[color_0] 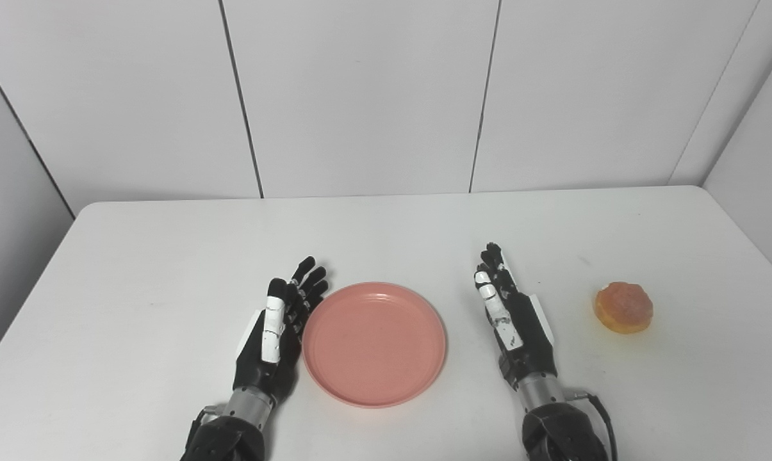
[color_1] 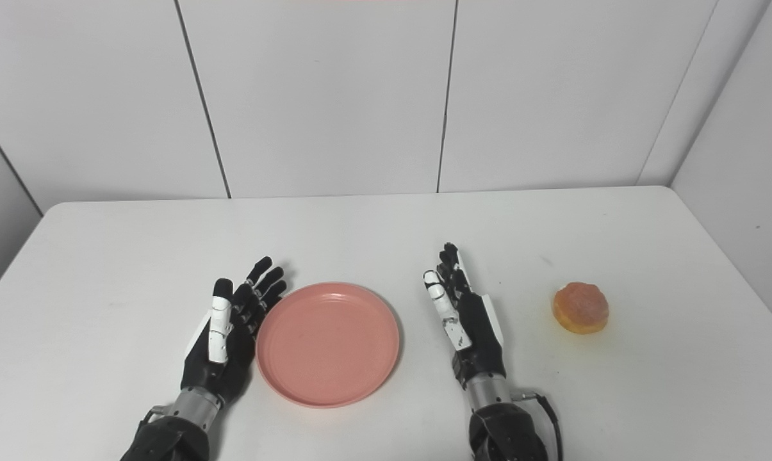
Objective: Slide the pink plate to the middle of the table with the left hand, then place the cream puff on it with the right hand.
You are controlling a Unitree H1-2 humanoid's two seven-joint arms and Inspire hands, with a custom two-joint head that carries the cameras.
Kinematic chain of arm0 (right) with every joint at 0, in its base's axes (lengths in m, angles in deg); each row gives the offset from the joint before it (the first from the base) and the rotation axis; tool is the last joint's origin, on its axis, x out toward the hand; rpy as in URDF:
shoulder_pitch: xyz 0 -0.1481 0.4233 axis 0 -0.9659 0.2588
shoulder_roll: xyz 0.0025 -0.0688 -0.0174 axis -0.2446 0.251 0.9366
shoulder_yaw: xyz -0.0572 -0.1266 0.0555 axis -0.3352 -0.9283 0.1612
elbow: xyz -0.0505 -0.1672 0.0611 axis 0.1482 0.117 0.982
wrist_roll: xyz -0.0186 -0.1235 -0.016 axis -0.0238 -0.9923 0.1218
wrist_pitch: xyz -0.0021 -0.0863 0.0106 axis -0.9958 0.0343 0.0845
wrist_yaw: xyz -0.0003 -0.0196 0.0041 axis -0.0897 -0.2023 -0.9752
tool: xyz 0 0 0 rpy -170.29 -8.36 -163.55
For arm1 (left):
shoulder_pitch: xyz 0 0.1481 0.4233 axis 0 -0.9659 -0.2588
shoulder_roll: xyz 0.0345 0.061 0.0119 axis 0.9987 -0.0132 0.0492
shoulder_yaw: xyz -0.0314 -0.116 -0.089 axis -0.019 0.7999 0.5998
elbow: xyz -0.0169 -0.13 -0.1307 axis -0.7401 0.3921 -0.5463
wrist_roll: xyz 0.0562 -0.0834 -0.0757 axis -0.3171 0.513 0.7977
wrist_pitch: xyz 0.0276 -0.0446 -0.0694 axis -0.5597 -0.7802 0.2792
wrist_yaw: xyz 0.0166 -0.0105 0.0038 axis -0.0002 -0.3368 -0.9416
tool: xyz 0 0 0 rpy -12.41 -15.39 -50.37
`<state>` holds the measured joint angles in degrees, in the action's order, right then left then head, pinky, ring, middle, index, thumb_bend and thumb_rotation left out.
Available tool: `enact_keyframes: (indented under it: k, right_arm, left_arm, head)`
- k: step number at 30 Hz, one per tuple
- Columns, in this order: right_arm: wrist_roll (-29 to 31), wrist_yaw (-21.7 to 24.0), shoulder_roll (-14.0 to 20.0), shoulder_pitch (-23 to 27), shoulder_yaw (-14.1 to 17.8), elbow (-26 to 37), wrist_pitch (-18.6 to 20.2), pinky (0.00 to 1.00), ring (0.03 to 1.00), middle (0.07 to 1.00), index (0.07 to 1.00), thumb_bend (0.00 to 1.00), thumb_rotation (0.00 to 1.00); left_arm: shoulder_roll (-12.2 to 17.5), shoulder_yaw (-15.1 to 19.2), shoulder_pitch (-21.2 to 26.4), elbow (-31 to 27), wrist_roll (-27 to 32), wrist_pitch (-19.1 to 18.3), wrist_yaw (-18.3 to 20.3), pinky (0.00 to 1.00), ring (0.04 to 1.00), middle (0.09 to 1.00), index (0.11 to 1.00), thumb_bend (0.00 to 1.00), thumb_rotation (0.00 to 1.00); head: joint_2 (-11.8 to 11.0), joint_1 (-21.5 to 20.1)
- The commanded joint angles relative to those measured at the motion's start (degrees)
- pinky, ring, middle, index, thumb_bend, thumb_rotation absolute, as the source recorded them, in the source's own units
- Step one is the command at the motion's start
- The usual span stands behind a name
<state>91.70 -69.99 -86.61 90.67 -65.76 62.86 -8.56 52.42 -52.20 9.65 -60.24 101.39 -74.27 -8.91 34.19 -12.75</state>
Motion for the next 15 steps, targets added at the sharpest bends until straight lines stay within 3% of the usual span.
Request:
enact_keyframes:
  k: [1,9,15]
  right_arm:
    - [0.10,0.49,0.39,-2.10,0.07,-0.01,0.94,1.00,1.000,1.000,1.000,0.63,0.78]
    - [-0.36,0.42,0.81,-2.30,-0.06,0.09,0.03,1.00,1.000,1.000,1.000,0.61,0.79]
    - [-0.25,0.65,1.17,-2.28,-0.23,0.02,0.13,1.00,1.000,1.000,1.000,0.62,0.80]
  left_arm:
    - [-1.13,-0.64,-1.11,-0.30,-0.75,0.32,-0.38,0.97,0.948,0.940,0.923,0.76,0.96]
    - [-1.62,-1.16,-1.59,1.43,-1.00,4.19,0.97,0.97,0.948,0.949,0.920,0.77,0.95]
    - [-2.23,-0.40,-1.16,5.43,-1.41,9.07,0.41,0.97,0.946,0.939,0.908,0.75,0.94]
  head:
    - [0.04,0.25]
    - [0.22,0.44]
    - [0.19,0.46]
